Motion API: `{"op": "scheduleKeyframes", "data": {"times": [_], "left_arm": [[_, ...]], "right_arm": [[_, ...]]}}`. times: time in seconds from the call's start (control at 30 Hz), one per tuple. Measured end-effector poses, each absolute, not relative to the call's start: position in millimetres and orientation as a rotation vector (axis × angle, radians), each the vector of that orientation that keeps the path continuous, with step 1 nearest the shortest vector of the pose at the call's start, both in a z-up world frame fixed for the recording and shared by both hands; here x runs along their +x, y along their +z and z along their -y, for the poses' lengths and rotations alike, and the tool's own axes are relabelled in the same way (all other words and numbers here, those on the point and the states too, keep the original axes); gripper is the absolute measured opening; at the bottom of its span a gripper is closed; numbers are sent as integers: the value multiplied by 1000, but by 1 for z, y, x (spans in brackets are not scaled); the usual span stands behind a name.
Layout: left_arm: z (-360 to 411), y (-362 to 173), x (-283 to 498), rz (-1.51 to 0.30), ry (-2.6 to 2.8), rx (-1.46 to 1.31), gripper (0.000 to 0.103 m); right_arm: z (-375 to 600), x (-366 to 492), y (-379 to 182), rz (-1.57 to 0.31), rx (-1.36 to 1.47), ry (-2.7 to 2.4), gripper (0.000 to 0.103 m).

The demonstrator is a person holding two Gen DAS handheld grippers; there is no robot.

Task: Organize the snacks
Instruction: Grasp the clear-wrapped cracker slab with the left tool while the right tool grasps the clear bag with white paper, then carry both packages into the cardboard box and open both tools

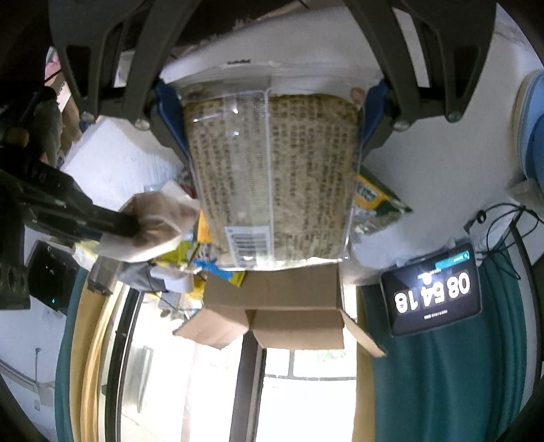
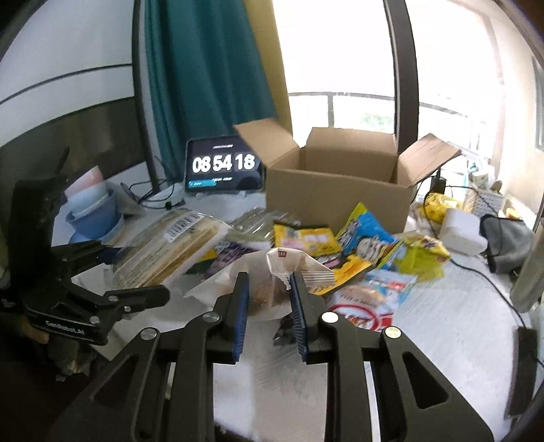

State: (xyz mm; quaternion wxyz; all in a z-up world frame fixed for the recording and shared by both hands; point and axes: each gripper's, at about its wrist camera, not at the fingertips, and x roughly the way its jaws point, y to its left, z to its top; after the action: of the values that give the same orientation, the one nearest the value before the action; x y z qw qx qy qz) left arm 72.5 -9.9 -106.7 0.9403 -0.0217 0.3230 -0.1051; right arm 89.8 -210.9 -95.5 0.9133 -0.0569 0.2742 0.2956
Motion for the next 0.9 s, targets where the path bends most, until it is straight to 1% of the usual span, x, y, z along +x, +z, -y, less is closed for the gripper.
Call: {"op": "scheduleKeyframes", "data": {"times": [0.47, 0.9], "left_arm": [[10, -72, 124, -564, -221, -30, 85], [9, -45, 194, -483, -218, -9, 85]], "right_arm": [[229, 139, -65, -484, -122, 552, 25], [239, 206, -38, -413, -110, 503, 25]]}}
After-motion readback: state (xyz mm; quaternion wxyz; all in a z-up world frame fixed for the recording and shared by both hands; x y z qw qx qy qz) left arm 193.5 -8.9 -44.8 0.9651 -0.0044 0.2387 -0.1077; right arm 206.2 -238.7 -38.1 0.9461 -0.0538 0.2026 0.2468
